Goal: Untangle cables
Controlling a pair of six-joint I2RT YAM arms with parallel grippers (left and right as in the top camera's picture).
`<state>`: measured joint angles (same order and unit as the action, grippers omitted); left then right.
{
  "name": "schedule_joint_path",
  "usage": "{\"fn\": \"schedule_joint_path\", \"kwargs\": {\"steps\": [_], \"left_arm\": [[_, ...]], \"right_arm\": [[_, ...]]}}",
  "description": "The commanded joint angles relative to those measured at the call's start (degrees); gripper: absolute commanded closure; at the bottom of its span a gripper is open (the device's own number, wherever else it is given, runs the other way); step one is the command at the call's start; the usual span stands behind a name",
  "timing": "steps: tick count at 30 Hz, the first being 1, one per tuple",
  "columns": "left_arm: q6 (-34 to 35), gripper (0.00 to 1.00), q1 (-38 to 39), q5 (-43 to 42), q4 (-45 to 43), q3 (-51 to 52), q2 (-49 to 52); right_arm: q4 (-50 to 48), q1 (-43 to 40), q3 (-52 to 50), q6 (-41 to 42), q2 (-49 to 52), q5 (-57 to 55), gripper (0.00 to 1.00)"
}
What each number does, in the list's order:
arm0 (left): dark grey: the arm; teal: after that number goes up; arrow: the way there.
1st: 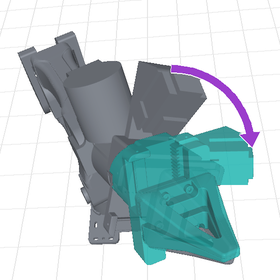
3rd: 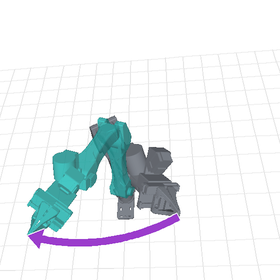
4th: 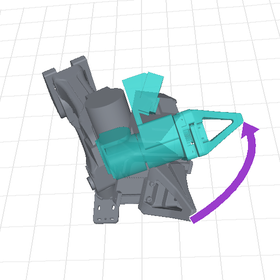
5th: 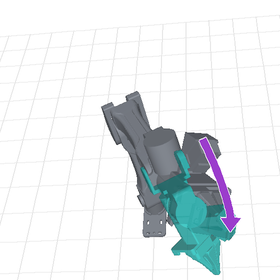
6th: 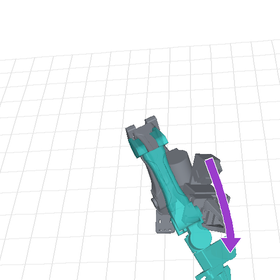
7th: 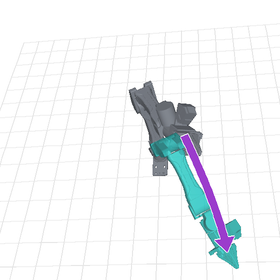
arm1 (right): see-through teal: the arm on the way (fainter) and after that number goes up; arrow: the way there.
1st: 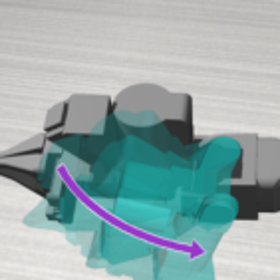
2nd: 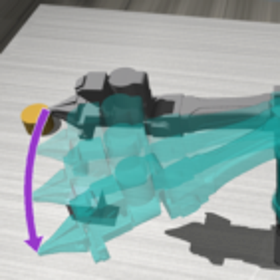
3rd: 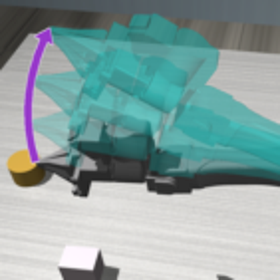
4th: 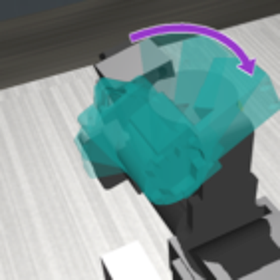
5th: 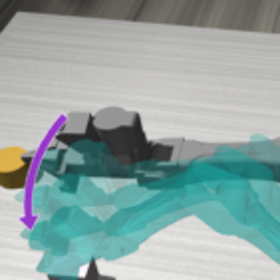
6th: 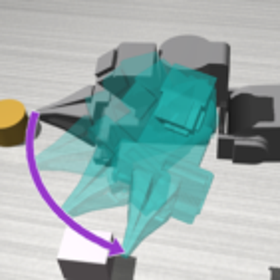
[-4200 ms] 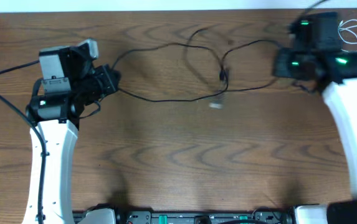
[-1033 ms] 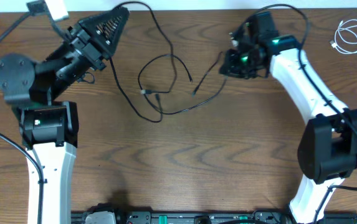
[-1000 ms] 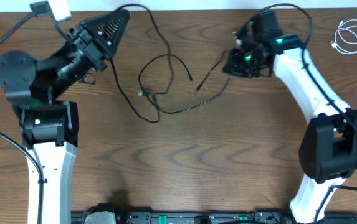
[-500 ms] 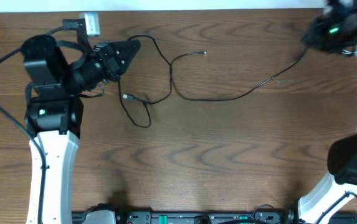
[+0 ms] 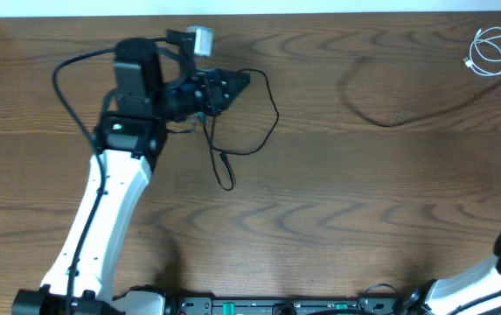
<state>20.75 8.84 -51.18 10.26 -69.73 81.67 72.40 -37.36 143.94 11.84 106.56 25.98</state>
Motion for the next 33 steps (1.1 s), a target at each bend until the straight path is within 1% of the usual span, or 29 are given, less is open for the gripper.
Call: {"fn": "schedule_joint_path", "kwargs": {"steps": [1, 7, 13, 17, 22, 26, 30, 33], "left_arm": [[-1.29, 0.93, 1.92, 3.78, -0.04, 0.24, 1.07], [-2.12, 0.93, 3.34, 7.02, -0.04, 0.24, 1.4], [-2.12, 0.92, 3.5, 8.48, -0.26, 0.24, 1.4], [-2.12, 0.92, 3.52, 8.85, -0.24, 0.24, 1.42], [-2.12, 0.92, 3.52, 8.81, -0.2, 0.24, 1.42], [-2.1, 0.93, 3.52, 8.76, 0.24, 0.24, 1.42], [-2.1, 0.93, 3.52, 8.79, 0.66, 0.24, 1.42], [-2.1, 0.92, 3.52, 8.79, 0.83, 0.24, 1.42]], "right_arm": [[-2.1, -8.0, 2.62, 4.28, -0.61, 6.47, 0.99], [-6.25, -19.08, 2.75, 7.93, -0.61, 12.15, 0.99], [-6.8, -23.37, 2.62, 7.8, -0.48, 10.16, 0.99], [-5.64, -22.67, 1.99, 5.92, -0.48, 5.86, 0.99], [-1.05, -18.64, -0.33, 3.76, -0.48, -5.57, 0.99], [-1.18, -16.09, -5.64, 3.08, -0.48, -7.45, 0.99], [-5.79, -14.58, -13.03, 2.38, -0.46, -7.26, 0.99], [-13.44, -13.84, -19.63, -2.05, -0.48, -0.79, 0.99]]}}
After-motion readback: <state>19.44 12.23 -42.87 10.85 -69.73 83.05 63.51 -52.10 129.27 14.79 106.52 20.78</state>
